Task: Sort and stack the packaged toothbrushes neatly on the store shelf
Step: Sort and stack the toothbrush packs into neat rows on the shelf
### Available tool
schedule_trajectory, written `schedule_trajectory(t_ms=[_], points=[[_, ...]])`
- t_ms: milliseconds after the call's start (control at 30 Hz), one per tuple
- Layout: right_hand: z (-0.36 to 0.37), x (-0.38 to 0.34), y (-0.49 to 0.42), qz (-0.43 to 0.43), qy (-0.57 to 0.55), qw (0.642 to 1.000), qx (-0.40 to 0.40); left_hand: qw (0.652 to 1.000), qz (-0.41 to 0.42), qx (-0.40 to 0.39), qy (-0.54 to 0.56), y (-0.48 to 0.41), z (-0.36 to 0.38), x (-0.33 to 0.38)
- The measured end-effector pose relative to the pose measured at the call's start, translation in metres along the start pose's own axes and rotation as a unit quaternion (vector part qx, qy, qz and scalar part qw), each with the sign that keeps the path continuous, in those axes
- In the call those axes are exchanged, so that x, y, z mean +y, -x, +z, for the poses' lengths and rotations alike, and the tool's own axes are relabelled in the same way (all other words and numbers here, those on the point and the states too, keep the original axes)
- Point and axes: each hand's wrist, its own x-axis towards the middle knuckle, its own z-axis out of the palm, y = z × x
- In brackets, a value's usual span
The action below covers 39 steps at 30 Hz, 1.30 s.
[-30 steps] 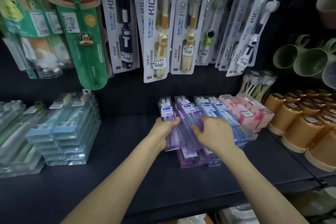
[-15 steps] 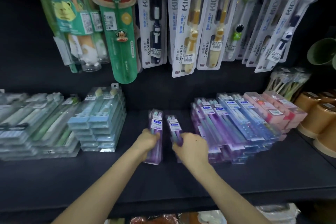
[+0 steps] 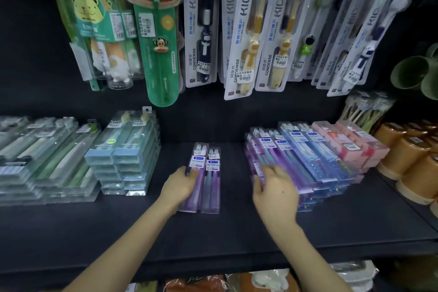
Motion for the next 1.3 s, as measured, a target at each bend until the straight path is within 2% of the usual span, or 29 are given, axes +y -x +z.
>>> schedule_trajectory(t_ms=[100, 167, 300, 500, 600, 667, 767, 833, 900, 1067, 1167, 1233, 1300], points=[[-0.013, 0.011, 0.001, -0.061, 0.096, 0.988, 0.108, 0.999, 0.029, 0.014, 0.022, 0.014, 0.006, -0.007], [-0.018, 0.017, -0.003, -0.067, 0.126, 0.982, 0.126, 0.998, 0.049, 0.019, 0.021, 0.022, 0.007, -0.014], [-0.024, 0.033, -0.016, 0.016, 0.204, 0.979, 0.023, 0.995, 0.056, 0.004, 0.077, 0.028, 0.003, -0.021], [-0.026, 0.044, -0.037, 0.003, 0.263, 0.959, -0.107, 0.989, 0.050, -0.035, 0.133, 0.023, 0.001, -0.021], [-0.025, 0.039, -0.044, 0.009, 0.227, 0.963, -0.145, 0.987, 0.050, -0.030, 0.151, 0.022, 0.002, -0.020], [-0.024, 0.031, -0.045, 0.019, 0.177, 0.974, -0.139, 0.987, 0.049, -0.029, 0.153, 0.021, 0.003, -0.021], [-0.022, 0.006, -0.035, 0.051, 0.045, 0.992, -0.102, 0.985, 0.043, -0.033, 0.165, 0.021, 0.002, -0.021], [-0.015, -0.019, -0.025, 0.061, -0.052, 0.990, -0.114, 0.980, 0.021, -0.037, 0.195, 0.022, 0.000, -0.019], [-0.003, -0.044, -0.018, 0.056, -0.088, 0.984, -0.142, 0.967, 0.004, -0.038, 0.252, 0.021, -0.002, -0.018], [0.027, -0.086, -0.004, 0.027, -0.056, 0.979, -0.192, 0.949, 0.004, -0.030, 0.315, 0.021, -0.007, -0.010], [0.028, -0.084, 0.003, -0.004, -0.089, 0.970, -0.226, 0.945, 0.023, -0.044, 0.325, 0.021, -0.006, -0.005], [0.020, -0.066, 0.003, 0.001, -0.064, 0.983, -0.170, 0.946, 0.031, -0.048, 0.319, 0.018, -0.005, -0.006], [0.008, -0.035, -0.002, 0.013, 0.016, 0.998, -0.056, 0.952, 0.039, -0.060, 0.299, 0.016, -0.004, -0.008]])
